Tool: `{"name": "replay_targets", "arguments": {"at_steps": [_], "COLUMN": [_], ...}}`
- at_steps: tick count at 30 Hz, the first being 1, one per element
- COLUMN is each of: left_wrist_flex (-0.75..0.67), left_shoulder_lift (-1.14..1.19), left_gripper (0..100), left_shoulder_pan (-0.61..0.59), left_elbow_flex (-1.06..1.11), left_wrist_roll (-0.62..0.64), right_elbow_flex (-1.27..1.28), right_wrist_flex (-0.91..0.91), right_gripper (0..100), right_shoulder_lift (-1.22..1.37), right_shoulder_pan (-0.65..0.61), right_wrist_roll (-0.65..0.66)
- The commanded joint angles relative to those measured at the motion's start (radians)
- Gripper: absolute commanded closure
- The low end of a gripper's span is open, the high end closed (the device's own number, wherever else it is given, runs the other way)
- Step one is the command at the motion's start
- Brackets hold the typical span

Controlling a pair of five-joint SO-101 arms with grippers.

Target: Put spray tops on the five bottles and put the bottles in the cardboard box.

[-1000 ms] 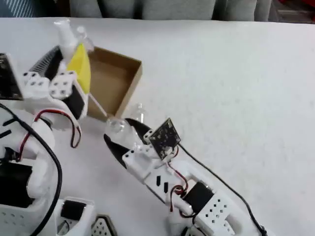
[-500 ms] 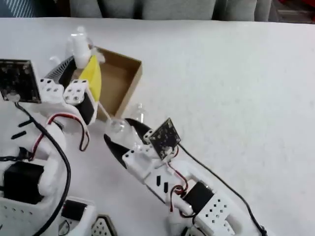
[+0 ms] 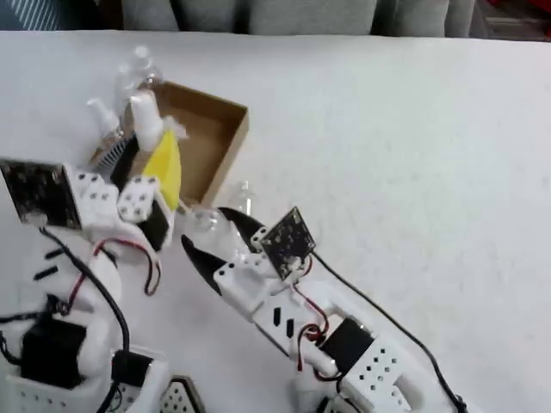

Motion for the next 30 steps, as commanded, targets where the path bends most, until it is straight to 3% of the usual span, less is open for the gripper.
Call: {"name": "replay_targets", "arguments": {"at_steps": [1, 10, 26, 30], "left_wrist_flex": [0.011, 0.005, 0.075, 0.068], "left_shoulder_lift": [-0.124, -0.156, -0.277, -0.341], "left_gripper": [98, 98, 98, 90], "left_shoulder_pan": [0.079, 0.096, 0.096, 0.101], "left_elbow_flex": [0.066, 0.193, 0.213, 0.304], "left_wrist_roll": [-0.008, -0.008, -0.009, -0.008], "right_elbow_flex": [-0.014, -0.014, -0.02, -0.02], "right_wrist_flex": [-0.022, -0.022, 0.019, 0.019], "right_gripper": [98.1, 98.1, 98.1, 98.1], "right_shoulder_lift": [-0.019, -0.019, -0.027, -0.027], "right_shoulder_pan": [-0.007, -0.008, -0.008, -0.008], "right_wrist_roll": [0.014, 0.014, 0.014, 0.014]}}
